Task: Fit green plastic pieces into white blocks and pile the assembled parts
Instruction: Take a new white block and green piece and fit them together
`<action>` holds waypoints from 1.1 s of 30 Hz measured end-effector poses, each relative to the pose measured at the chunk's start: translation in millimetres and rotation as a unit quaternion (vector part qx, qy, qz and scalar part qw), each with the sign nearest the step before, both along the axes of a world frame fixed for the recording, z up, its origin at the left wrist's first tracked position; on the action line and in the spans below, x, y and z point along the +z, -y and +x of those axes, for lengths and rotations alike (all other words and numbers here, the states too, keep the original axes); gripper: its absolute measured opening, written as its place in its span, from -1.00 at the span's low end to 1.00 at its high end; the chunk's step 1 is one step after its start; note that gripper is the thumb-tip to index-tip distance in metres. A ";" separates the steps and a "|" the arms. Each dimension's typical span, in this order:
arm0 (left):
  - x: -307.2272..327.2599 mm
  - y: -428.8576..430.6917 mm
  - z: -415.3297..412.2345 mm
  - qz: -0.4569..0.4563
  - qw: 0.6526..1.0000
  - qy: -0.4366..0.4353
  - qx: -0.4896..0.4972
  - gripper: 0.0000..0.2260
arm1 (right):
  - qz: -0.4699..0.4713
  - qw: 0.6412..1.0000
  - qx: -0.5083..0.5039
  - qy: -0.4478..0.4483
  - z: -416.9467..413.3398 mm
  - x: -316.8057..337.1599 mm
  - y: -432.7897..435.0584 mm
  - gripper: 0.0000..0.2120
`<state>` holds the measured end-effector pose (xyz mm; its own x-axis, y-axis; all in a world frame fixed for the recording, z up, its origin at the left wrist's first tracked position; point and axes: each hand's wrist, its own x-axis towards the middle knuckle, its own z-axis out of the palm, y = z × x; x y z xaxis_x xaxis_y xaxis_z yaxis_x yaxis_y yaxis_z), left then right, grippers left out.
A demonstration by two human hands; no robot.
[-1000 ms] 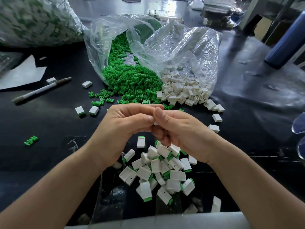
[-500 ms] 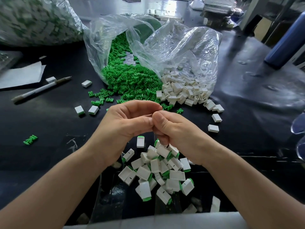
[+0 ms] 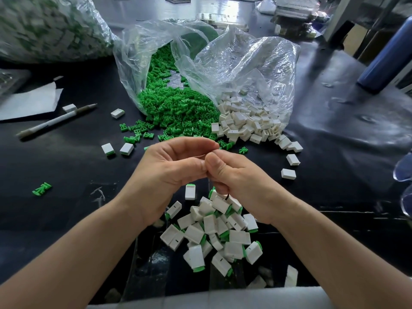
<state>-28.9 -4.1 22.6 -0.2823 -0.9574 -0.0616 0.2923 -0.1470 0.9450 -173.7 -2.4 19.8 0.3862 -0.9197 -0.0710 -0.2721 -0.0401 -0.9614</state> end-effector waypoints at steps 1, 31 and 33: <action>0.1 -0.1 -0.3 0.001 1.000 -0.001 0.001 -0.75 | -0.002 1.000 0.001 -0.001 0.1 -0.1 -0.1 -0.63; -2.2 1.3 -2.2 -0.004 0.997 0.071 0.027 -0.82 | -0.022 0.999 -0.039 -0.004 -3.8 -0.9 7.0 -0.51; -2.6 2.4 -0.5 0.000 0.993 0.106 0.048 -0.86 | -0.035 0.996 -0.076 -0.022 -10.4 -1.0 12.3 -0.53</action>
